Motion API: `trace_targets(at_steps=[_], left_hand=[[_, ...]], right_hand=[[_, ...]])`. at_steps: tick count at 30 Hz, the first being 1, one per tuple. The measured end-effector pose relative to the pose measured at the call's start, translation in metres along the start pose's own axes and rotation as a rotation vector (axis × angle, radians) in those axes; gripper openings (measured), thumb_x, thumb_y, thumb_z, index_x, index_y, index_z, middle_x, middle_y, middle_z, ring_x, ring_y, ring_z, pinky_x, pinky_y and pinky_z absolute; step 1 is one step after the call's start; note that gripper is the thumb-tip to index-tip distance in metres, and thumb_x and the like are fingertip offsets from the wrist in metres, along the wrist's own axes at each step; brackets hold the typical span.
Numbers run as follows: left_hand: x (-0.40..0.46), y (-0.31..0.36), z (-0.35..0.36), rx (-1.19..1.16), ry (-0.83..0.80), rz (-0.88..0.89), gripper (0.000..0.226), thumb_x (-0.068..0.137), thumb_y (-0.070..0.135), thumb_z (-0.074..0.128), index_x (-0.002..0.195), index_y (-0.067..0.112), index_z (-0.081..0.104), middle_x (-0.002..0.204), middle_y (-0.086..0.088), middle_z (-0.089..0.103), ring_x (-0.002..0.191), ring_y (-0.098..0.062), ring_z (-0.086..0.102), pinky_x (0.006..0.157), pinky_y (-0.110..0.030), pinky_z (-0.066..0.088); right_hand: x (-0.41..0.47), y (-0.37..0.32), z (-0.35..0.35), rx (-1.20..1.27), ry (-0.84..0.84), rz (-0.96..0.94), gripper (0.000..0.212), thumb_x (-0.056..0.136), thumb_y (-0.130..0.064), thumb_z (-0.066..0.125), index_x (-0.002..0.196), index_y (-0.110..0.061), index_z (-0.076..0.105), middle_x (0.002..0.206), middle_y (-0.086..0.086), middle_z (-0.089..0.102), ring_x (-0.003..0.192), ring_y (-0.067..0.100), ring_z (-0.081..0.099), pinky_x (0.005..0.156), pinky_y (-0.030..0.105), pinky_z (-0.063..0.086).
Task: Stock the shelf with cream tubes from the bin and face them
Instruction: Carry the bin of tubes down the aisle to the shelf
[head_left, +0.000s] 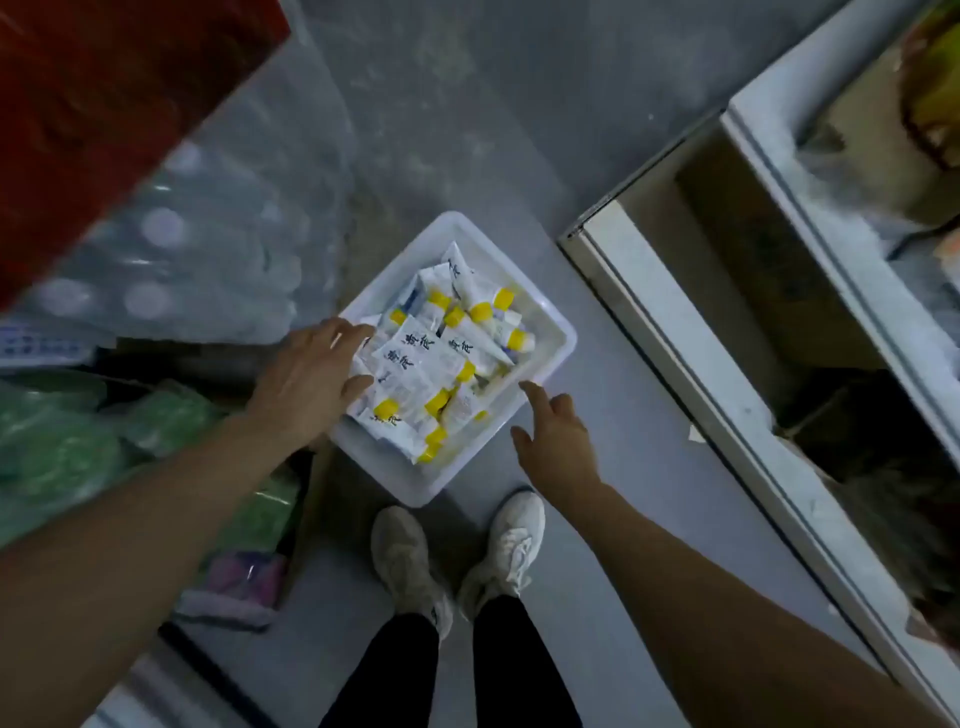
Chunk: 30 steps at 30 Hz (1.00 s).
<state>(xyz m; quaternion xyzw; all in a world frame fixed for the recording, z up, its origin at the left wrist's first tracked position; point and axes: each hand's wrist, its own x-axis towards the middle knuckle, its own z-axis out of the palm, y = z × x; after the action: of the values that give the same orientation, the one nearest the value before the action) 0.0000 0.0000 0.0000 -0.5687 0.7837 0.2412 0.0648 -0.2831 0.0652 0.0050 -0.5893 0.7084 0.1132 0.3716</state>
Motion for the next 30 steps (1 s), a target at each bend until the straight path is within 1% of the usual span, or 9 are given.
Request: trace_targets(at_steps=[3,7,11,14,19,22,25,27,30], left_hand=[[0.037,-0.021,0.053,0.026,0.006,-0.002,0.056,0.08,0.02,0.072,0.131,0.01,0.05,0.123,-0.02,0.054,0.107,-0.044,0.053,0.084,-0.052,0.049],[0.082,-0.045,0.111,0.058,-0.019,-0.08,0.052,0.087,0.011,0.06,0.136,0.016,0.045,0.14,-0.022,0.039,0.116,-0.046,0.045,0.089,-0.051,0.044],[0.118,-0.06,0.146,0.055,0.002,-0.162,0.055,0.087,0.014,0.061,0.139,0.019,0.043,0.139,-0.03,0.033,0.119,-0.05,0.04,0.096,-0.055,0.042],[0.138,-0.066,0.16,0.019,-0.021,-0.198,0.053,0.088,0.014,0.061,0.139,0.017,0.044,0.131,-0.033,0.038,0.11,-0.051,0.046,0.092,-0.052,0.042],[0.15,-0.071,0.151,-0.03,-0.078,-0.191,0.045,0.085,-0.007,0.057,0.125,0.013,0.055,0.11,-0.033,0.046,0.091,-0.044,0.051,0.075,-0.043,0.043],[0.139,-0.058,0.144,-0.048,-0.167,-0.17,0.044,0.088,-0.003,0.053,0.126,0.02,0.05,0.101,-0.026,0.046,0.084,-0.038,0.051,0.071,-0.037,0.042],[0.118,-0.022,0.135,-0.123,-0.224,-0.145,0.043,0.092,0.004,0.05,0.129,0.026,0.046,0.108,-0.024,0.045,0.088,-0.033,0.05,0.074,-0.032,0.036],[0.103,0.01,0.121,-0.18,-0.271,-0.118,0.046,0.094,0.008,0.048,0.134,0.029,0.042,0.111,-0.022,0.046,0.088,-0.03,0.05,0.072,-0.029,0.032],[0.076,0.056,0.098,-0.22,-0.281,-0.095,0.06,0.091,0.001,0.052,0.142,0.029,0.037,0.122,-0.023,0.051,0.104,-0.034,0.053,0.075,-0.027,0.032]], right_hand=[[0.037,0.019,0.052,0.059,-0.018,0.096,0.057,0.096,-0.03,0.052,0.147,-0.028,0.028,0.122,0.011,0.043,0.103,0.033,0.056,0.08,0.037,0.049],[0.077,0.038,0.108,0.17,-0.025,0.179,0.053,0.097,-0.029,0.05,0.146,-0.029,0.029,0.123,0.012,0.044,0.102,0.034,0.057,0.086,0.039,0.048],[0.107,0.049,0.145,0.275,-0.005,0.216,0.051,0.097,-0.031,0.05,0.145,-0.031,0.03,0.128,0.011,0.044,0.108,0.033,0.056,0.089,0.037,0.046],[0.121,0.052,0.159,0.454,0.007,0.29,0.059,0.096,-0.019,0.053,0.147,-0.03,0.027,0.129,0.012,0.044,0.112,0.032,0.054,0.085,0.034,0.043],[0.126,0.056,0.163,0.68,0.035,0.36,0.068,0.09,-0.002,0.051,0.145,-0.033,0.025,0.126,0.013,0.046,0.093,0.02,0.048,0.073,0.029,0.041],[0.115,0.07,0.153,0.662,0.056,0.413,0.07,0.087,0.003,0.046,0.144,-0.033,0.028,0.123,0.014,0.046,0.09,0.022,0.047,0.072,0.03,0.041],[0.087,0.095,0.136,0.593,0.093,0.438,0.069,0.085,0.003,0.046,0.141,-0.034,0.03,0.118,0.012,0.047,0.092,0.028,0.051,0.073,0.032,0.041],[0.06,0.112,0.119,0.547,0.12,0.455,0.067,0.086,0.003,0.045,0.139,-0.034,0.031,0.117,0.012,0.047,0.085,0.024,0.048,0.071,0.034,0.043],[0.017,0.134,0.084,0.489,0.168,0.489,0.062,0.087,0.004,0.044,0.135,-0.034,0.034,0.115,0.012,0.047,0.083,0.025,0.049,0.072,0.038,0.049]])
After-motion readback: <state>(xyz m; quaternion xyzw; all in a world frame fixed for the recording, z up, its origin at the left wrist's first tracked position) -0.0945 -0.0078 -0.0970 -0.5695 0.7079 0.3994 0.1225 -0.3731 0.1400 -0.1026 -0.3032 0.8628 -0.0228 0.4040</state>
